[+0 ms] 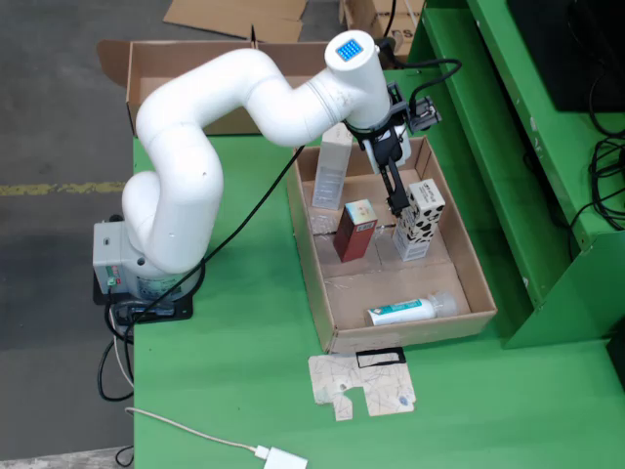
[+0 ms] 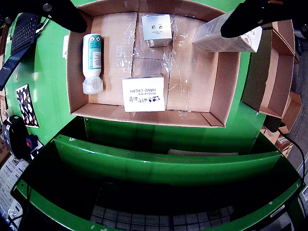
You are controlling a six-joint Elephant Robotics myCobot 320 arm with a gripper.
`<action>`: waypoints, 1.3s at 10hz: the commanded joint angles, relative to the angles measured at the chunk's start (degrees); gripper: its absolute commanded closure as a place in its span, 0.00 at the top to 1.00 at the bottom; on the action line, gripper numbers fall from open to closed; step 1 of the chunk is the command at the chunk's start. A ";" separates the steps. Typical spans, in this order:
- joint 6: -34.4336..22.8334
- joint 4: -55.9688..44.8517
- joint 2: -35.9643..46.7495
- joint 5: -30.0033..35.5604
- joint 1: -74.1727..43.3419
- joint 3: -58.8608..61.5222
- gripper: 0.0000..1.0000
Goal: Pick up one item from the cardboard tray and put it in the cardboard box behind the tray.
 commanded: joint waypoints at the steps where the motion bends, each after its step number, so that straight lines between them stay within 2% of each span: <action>1: -0.44 0.90 0.91 0.57 -0.93 1.38 1.00; 9: 0.14 10.40 3.52 0.15 -0.36 -12.53 1.00; 13: 0.14 12.65 3.60 0.28 -0.17 -14.83 1.00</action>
